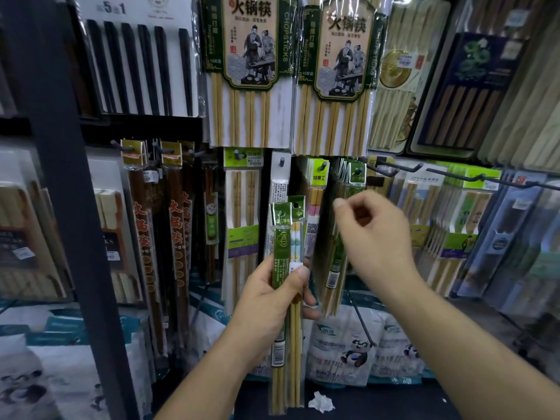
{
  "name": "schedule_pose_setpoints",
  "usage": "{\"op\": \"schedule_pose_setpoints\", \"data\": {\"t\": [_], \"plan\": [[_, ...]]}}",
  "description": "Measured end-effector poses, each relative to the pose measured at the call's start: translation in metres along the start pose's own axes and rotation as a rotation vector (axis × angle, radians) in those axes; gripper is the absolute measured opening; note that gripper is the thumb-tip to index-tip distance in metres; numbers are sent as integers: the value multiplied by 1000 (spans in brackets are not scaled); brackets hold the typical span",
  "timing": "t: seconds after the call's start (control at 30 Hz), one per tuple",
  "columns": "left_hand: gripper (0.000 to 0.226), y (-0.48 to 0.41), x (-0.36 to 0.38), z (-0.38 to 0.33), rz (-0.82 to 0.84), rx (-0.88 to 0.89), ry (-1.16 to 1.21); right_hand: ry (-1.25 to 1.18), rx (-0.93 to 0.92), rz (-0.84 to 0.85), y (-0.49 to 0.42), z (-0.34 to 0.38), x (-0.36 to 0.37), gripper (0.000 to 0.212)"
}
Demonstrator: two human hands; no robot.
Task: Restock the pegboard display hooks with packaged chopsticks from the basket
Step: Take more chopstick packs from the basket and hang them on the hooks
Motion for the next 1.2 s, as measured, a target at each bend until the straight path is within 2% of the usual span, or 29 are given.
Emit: {"op": "schedule_pose_setpoints", "data": {"t": [0.1, 0.2, 0.3, 0.5, 0.63, 0.87, 1.2], "plan": [[24, 2, 5, 0, 31, -26, 30, -91, -26, 175, 16, 9, 19, 15], [16, 3, 9, 0, 41, -25, 45, -216, 40, 262, 20, 8, 26, 22], [14, 3, 7, -1, 20, -19, 41, -276, 52, 218, 17, 8, 23, 23], [15, 1, -1, 0, -44, 3, -35, -362, 159, 16, -10, -2, 3, 17], [14, 2, -1, -1, -52, -11, -9, -320, 203, -67, -33, -13, -8, 21], [30, 1, 2, 1, -3, -43, 61, -243, 192, -91, -42, -19, -10, 26], [30, 2, 1, 1, -5, -42, -2, -268, 210, -80, -42, -24, -7, 28]]}}
Point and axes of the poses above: each hand's wrist, its own y-axis away from the middle knuckle, its own x-axis out of the palm, z = x × y, the point moved 4 cm from there along -y, towards the middle knuckle, and after that the axes turned 15 degrees about y, right-handed, at the moved point
